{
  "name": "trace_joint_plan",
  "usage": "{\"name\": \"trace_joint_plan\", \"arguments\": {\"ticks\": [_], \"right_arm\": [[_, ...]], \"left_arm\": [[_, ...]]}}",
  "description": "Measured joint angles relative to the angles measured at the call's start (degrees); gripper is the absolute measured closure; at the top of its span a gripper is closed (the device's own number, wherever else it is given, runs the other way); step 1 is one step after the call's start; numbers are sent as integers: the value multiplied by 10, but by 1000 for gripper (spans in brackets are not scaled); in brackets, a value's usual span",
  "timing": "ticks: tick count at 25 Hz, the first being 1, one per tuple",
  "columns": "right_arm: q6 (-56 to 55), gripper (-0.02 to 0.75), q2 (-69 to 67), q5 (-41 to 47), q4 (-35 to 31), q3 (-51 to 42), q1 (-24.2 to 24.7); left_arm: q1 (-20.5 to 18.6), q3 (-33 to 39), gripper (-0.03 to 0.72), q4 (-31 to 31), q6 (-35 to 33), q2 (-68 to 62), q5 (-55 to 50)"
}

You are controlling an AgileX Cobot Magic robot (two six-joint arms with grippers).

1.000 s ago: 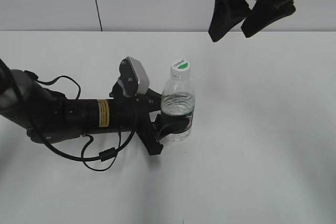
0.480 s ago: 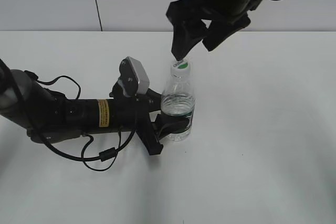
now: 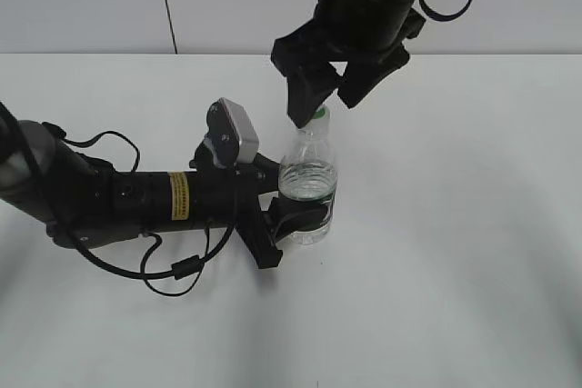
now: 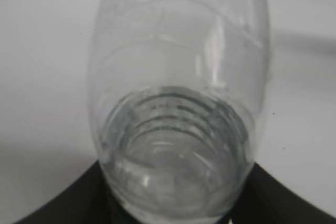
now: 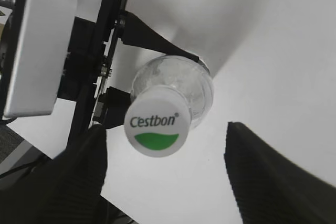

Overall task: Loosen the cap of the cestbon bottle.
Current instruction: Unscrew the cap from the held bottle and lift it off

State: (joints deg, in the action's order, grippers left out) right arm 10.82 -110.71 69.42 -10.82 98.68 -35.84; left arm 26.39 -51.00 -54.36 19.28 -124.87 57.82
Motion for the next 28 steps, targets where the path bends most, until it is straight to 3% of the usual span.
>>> {"name": "trace_joint_plan", "arguments": {"ticks": [16,22,28], "right_arm": [[11,211,-22,1,38,14,-19],[11,294,-24,1,38,14,-19],[14,433,-24,1,33,14,-20]], "left_arm": [[0,0,328,0,0,0,0],[0,0,328,0,0,0,0],[0,0,328,1,1,0,0]]}}
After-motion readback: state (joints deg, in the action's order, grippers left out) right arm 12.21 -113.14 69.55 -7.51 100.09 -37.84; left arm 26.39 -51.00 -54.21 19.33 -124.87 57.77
